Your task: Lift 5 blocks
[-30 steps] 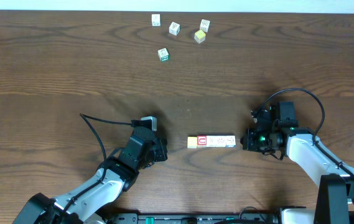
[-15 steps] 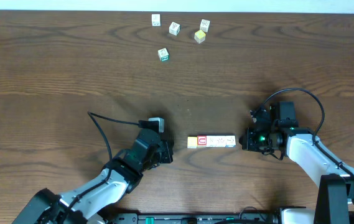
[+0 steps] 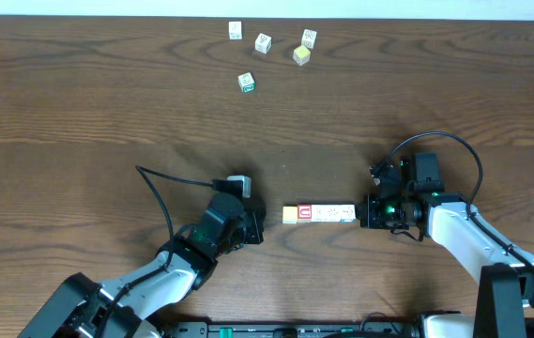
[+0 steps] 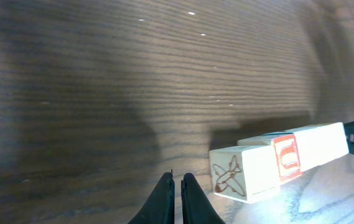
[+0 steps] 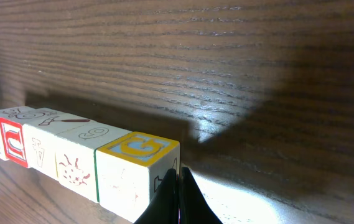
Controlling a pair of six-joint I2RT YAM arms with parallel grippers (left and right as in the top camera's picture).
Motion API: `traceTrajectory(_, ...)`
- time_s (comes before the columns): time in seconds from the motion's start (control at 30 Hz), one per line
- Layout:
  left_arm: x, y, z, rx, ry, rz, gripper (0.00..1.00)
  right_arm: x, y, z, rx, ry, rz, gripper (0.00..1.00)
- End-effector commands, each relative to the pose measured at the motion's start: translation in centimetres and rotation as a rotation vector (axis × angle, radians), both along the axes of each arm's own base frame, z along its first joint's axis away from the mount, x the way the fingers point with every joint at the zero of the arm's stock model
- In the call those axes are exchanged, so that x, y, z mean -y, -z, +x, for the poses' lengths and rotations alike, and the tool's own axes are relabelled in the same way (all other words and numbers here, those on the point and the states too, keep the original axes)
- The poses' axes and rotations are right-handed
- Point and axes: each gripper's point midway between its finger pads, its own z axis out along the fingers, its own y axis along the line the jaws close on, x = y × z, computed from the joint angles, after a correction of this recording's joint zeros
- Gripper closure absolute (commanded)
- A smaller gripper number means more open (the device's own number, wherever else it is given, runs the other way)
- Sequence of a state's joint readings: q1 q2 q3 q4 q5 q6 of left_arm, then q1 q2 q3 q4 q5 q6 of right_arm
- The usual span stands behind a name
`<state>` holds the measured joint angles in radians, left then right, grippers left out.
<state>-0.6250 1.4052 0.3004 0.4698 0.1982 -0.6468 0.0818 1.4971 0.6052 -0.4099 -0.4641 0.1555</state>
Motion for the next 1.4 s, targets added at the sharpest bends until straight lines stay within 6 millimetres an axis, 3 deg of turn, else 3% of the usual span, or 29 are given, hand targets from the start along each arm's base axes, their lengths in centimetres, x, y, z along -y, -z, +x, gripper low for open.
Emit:
traceTrajectory(0.0, 0.6, -0.3, -0.1, 0.012, 0.035, -0.005, 0.93, -0.4, -0.1, 0.0, 0.006, -0.023, 0.012, 0.99)
traceTrajectory(0.4, 2.1, -0.5, -1.2, 0.020, 0.094, -0.018, 0.93, -0.4, -0.1, 0.0, 0.006, -0.023, 0.012, 0.99)
traceTrajectory(0.67, 2.1, -0.4, -1.2, 0.020, 0.095, -0.012, 0.93, -0.4, -0.1, 0.0, 0.006, -0.023, 0.012, 0.99)
traceTrajectory(0.93, 1.4, 1.2, -0.5, -0.024, 0.018, 0.024, 0.93, -0.4, -0.1, 0.0, 0.005, -0.024, 0.012, 0.99)
traceTrajectory(1.37, 1.4, 1.3, -0.2, -0.023, 0.011, 0.031, 0.93, -2.4, -0.3, -0.5, 0.022, -0.104, 0.005, 0.99)
